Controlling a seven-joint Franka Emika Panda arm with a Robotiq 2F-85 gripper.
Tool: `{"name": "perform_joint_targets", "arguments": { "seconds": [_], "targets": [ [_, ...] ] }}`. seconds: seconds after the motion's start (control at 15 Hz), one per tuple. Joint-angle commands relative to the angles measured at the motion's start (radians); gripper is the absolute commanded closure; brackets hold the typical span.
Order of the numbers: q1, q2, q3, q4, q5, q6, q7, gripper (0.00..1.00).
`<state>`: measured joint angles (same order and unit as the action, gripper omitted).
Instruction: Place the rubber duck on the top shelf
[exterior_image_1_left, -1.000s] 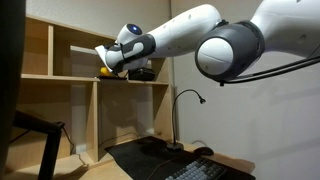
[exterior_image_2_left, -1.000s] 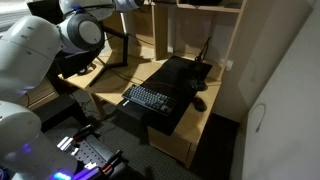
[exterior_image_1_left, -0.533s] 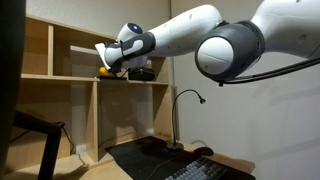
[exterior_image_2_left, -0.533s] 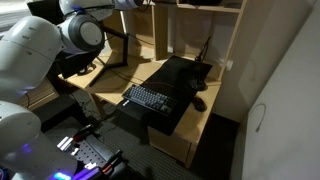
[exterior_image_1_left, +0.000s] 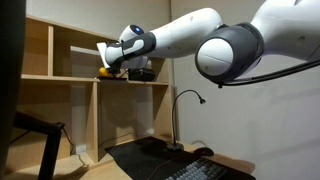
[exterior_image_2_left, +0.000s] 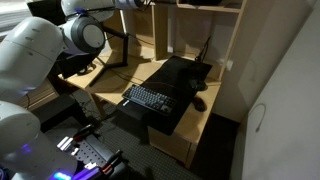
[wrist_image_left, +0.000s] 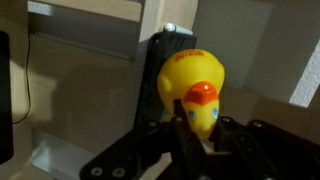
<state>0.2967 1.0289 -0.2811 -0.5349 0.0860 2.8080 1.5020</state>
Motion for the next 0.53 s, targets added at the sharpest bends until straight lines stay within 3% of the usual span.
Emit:
{"name": "perform_joint_targets", "arguments": {
  "seconds": [0.0,0.27,0.33,0.47],
  "targets": [
    [-0.006,0.023,0.000,0.041,0.004,-0.066,0.035,0.57],
    [-0.003,-0.023,0.045,0.047,0.012,-0.156,-0.027,0.32],
    [-0.028,0.006,0.092,0.141,-0.034,-0.227,-0.020,0.24],
    [-0.037,-0.012,0.119,0.194,-0.052,-0.265,-0.044,0.10]
  ]
}}
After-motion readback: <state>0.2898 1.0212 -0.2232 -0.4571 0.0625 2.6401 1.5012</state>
